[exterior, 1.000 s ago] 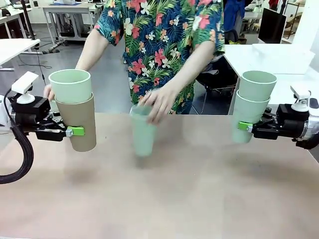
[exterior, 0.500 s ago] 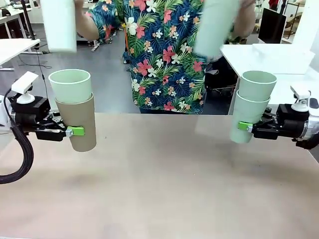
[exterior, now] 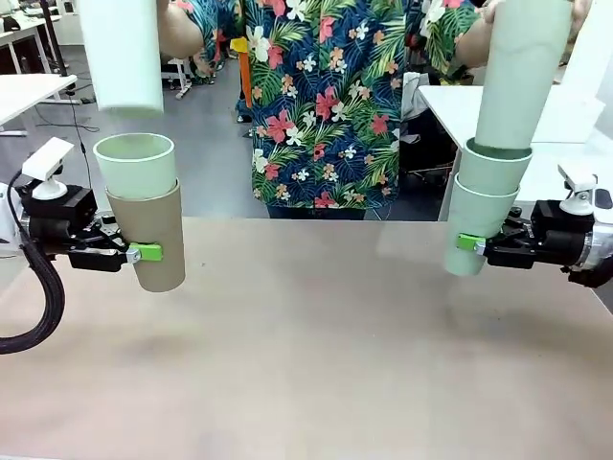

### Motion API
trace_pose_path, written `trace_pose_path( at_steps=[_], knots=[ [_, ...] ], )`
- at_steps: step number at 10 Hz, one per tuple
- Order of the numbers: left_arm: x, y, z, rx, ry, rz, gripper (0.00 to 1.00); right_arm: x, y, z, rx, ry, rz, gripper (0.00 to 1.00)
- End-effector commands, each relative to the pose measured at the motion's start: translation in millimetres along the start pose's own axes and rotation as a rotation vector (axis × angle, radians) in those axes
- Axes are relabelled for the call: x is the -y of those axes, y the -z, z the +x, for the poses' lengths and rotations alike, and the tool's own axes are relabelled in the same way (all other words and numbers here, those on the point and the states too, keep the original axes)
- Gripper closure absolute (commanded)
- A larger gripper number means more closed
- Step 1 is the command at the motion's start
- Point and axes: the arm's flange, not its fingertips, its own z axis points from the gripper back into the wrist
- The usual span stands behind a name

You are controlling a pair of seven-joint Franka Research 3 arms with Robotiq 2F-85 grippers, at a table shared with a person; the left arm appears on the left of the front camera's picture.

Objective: Stack the cups and store them in the basket.
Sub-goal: Place the stack of Reusable plastic cups into the Pantry Basket.

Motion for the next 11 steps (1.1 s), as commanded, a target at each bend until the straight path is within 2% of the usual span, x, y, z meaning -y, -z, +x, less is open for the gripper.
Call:
trace_pose_path(
  at_steps=[1,11],
  knots=[
    [0.3,0.9,2.3,0.009,0.002,-0.002,0.15,-0.5,0.2,1.9,0.013,-0.016,0.005,0.16],
    [0.3,0.9,2.3,0.009,0.002,-0.002,0.15,-0.5,0.2,1.9,0.013,-0.016,0.005,0.16]
  ],
)
